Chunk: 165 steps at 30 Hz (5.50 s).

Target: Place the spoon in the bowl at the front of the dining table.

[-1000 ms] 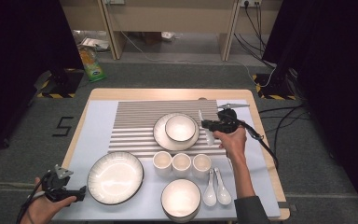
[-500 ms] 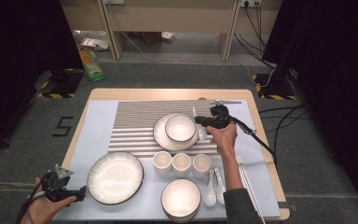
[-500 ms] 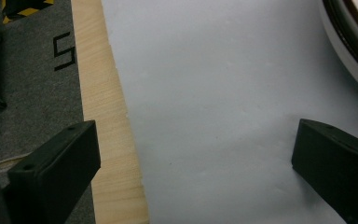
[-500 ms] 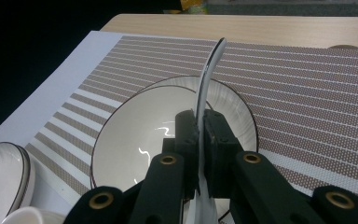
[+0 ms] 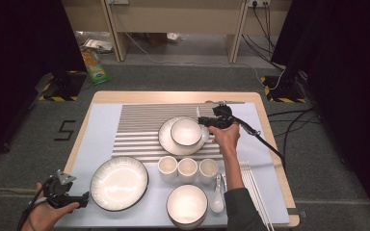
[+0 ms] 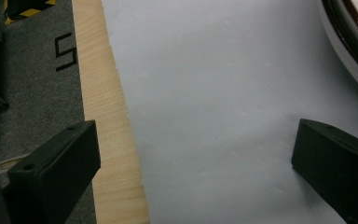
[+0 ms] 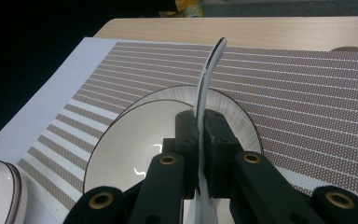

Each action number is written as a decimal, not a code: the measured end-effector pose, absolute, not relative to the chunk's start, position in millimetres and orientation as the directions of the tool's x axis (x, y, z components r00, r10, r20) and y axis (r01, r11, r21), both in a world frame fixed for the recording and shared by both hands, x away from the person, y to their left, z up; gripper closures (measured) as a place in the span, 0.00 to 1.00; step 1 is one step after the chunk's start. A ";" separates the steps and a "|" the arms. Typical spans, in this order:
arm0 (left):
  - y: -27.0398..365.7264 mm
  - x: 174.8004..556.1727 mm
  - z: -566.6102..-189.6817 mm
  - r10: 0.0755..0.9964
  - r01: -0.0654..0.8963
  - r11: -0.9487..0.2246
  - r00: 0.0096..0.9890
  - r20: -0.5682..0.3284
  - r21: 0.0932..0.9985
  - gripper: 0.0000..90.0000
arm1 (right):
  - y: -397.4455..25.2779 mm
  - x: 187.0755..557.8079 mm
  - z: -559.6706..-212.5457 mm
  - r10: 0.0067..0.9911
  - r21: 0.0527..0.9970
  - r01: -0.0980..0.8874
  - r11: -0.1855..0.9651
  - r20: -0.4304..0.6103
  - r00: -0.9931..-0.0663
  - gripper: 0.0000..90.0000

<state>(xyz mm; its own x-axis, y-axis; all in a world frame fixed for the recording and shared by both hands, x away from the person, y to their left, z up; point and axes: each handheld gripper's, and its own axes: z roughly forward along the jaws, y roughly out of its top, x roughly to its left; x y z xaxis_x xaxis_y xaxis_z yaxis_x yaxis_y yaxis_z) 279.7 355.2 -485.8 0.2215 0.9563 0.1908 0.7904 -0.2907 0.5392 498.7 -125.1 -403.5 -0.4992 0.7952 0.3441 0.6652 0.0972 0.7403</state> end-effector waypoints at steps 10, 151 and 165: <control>354.6 279.5 -485.7 0.955 0.789 -0.294 0.221 0.196 0.539 0.00 | -119.8 505.1 -408.4 0.803 0.740 0.670 0.067 0.358 -0.476 0.95; 354.0 278.9 -486.1 0.955 0.786 -0.293 0.218 0.200 0.545 0.00 | -102.5 523.4 -432.0 0.901 0.719 0.693 0.042 0.272 -0.337 0.54; 353.2 278.6 -485.8 0.954 0.786 -0.297 0.218 0.206 0.543 0.00 | -111.3 514.1 -425.8 0.905 0.713 0.692 0.112 0.215 -0.368 0.60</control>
